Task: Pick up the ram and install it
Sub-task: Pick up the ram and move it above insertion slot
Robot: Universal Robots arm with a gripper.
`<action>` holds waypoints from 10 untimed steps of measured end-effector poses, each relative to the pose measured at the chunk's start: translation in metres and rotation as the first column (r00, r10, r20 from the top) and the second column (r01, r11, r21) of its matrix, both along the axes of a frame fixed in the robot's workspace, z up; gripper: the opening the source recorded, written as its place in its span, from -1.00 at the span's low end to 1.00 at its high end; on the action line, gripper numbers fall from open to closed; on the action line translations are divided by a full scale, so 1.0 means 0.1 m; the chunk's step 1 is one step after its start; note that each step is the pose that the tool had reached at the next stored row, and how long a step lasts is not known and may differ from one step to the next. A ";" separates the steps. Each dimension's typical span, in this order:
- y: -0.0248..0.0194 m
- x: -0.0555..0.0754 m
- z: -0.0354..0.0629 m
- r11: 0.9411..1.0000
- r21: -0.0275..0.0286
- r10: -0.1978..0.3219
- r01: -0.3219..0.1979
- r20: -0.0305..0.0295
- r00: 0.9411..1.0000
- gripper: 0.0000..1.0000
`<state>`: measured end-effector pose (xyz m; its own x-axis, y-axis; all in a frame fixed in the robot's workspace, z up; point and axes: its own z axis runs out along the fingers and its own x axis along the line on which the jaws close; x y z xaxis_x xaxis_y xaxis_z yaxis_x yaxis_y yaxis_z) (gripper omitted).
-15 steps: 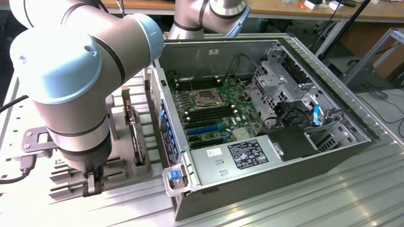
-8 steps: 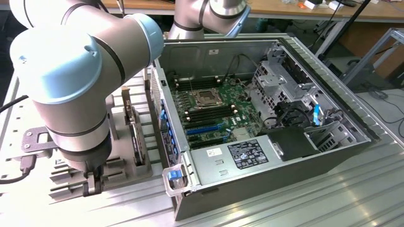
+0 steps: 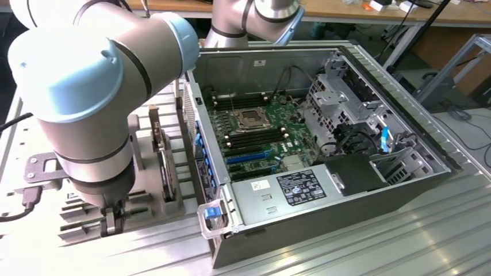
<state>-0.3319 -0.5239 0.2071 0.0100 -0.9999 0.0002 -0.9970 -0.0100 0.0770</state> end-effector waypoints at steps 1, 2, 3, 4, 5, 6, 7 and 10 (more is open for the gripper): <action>0.000 0.00 0.094 1.000 0.000 0.000 0.000 0.000 1.000 -0.72; -0.006 0.00 0.190 1.000 -0.002 0.001 -0.001 0.000 1.000 -0.72; -0.015 0.00 0.247 1.000 -0.002 0.001 -0.001 0.000 1.000 -0.72; -0.024 0.00 0.337 1.000 -0.003 0.001 -0.001 0.000 1.000 -0.72; -0.030 0.00 0.455 1.000 -0.004 0.001 -0.001 0.000 1.000 -0.72; -0.035 0.00 0.592 1.000 -0.004 0.001 -0.001 0.000 1.000 -0.72; -0.037 0.00 0.721 1.000 -0.004 0.001 -0.001 0.000 1.000 -0.72; -0.039 0.00 0.811 1.000 -0.012 0.001 -0.001 0.000 1.000 -0.72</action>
